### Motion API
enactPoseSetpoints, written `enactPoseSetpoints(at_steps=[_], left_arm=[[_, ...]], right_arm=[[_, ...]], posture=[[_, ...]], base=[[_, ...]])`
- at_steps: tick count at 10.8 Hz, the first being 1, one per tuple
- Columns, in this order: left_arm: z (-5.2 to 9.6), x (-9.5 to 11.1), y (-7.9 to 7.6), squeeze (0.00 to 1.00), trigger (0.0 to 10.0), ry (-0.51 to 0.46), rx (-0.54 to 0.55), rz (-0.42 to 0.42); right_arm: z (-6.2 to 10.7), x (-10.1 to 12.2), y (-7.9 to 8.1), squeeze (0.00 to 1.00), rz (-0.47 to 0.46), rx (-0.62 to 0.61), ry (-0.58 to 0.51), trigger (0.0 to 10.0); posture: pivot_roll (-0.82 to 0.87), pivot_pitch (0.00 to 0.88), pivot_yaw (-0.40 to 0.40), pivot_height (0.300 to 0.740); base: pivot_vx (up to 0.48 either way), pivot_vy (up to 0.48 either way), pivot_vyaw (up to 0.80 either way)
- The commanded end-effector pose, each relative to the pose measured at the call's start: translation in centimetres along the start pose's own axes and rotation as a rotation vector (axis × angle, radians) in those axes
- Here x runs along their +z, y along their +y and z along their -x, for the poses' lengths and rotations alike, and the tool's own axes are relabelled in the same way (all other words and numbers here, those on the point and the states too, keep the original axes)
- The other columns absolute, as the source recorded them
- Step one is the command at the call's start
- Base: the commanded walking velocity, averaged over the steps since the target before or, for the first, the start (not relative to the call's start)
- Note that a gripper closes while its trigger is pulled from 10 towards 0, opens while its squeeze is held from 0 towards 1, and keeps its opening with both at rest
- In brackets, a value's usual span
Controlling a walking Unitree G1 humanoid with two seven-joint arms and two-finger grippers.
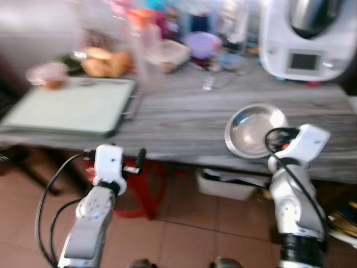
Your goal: Setting the table
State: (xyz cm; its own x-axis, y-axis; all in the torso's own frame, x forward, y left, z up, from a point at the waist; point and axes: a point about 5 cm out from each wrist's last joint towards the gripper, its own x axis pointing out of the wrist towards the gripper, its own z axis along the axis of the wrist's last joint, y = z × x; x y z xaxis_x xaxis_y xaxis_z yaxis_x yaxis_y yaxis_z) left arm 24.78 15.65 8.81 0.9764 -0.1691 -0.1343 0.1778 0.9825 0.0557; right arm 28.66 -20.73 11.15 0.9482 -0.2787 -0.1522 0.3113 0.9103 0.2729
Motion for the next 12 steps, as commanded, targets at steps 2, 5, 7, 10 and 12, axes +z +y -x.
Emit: enactPoseSetpoints(at_steps=[2,5,7,10,12], left_arm=[[-0.1,0.7,0.0,0.00,10.0,-0.007,-0.006,-0.010],[-0.1,0.5,-0.2,0.00,10.0,0.009,-0.032,-0.010],[-0.1,0.6,-0.4,0.00,10.0,0.016,-0.037,-0.005],[-0.2,0.3,-0.4,0.00,10.0,0.040,-0.038,-0.004],[-0.4,0.2,-0.5,0.00,10.0,0.051,-0.041,-0.003]], right_arm=[[-0.8,-0.4,1.8,0.00,-0.108,0.030,0.066,10.0],[-1.8,-0.9,3.3,0.00,-0.148,0.023,0.139,10.0],[-2.8,-1.3,3.6,0.00,-0.166,0.019,0.190,10.0],[-3.6,-1.5,4.7,0.37,-0.146,0.067,0.260,10.0],[-3.3,-1.7,5.2,0.91,-0.160,0.113,0.290,10.0]], posture=[[0.02,0.000,0.081,0.740],[0.00,0.000,0.077,0.740],[0.01,0.000,0.073,0.740],[0.01,0.000,0.069,0.740],[0.01,0.000,0.071,0.740]], base=[[0.000,0.000,0.00],[0.000,0.000,0.00],[0.000,0.000,0.00],[0.000,0.000,0.00],[0.000,0.000,0.00]])
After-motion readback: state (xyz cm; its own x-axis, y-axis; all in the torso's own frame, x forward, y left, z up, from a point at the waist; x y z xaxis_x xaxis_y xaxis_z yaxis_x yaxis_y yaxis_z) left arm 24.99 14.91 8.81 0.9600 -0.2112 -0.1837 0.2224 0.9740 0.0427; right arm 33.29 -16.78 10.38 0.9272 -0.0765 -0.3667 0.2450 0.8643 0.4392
